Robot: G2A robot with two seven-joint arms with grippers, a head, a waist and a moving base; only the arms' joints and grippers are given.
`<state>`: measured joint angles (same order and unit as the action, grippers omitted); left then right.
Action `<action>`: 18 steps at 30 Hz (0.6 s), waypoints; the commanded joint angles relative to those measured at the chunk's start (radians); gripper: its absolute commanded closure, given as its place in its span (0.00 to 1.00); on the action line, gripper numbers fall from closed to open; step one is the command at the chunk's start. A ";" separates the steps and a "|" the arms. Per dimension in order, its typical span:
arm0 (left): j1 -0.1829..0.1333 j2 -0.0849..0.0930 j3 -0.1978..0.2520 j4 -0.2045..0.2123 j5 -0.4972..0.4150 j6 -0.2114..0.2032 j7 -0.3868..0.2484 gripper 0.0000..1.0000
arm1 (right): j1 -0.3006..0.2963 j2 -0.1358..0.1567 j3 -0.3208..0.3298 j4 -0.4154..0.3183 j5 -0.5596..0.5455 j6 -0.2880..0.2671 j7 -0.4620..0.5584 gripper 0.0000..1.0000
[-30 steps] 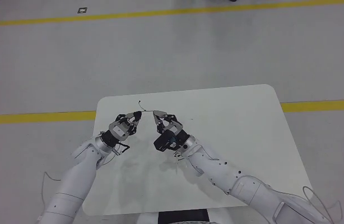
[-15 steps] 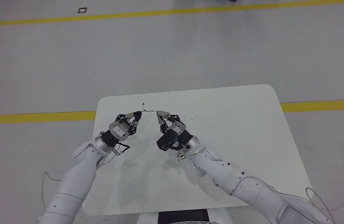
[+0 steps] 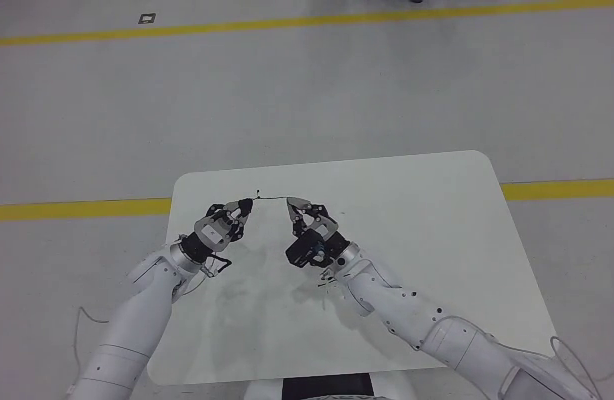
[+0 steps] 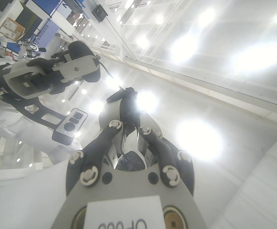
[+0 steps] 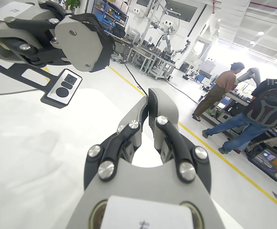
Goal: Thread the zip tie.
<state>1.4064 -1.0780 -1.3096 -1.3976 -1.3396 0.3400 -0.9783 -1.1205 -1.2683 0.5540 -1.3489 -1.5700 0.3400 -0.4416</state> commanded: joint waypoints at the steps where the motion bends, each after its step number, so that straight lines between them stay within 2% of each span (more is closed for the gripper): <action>1: 0.000 0.000 0.000 0.000 0.000 0.000 0.000 1.00 | -0.001 0.002 0.001 -0.002 0.000 0.000 0.002 1.00; 18: 0.000 0.000 0.000 0.000 0.000 0.000 0.000 1.00 | -0.016 0.017 0.017 -0.012 0.000 0.000 0.014 1.00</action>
<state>1.4064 -1.0780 -1.3096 -1.3976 -1.3396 0.3400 -0.9783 -1.1360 -1.2525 0.5707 -1.3601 -1.5700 0.3400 -0.4286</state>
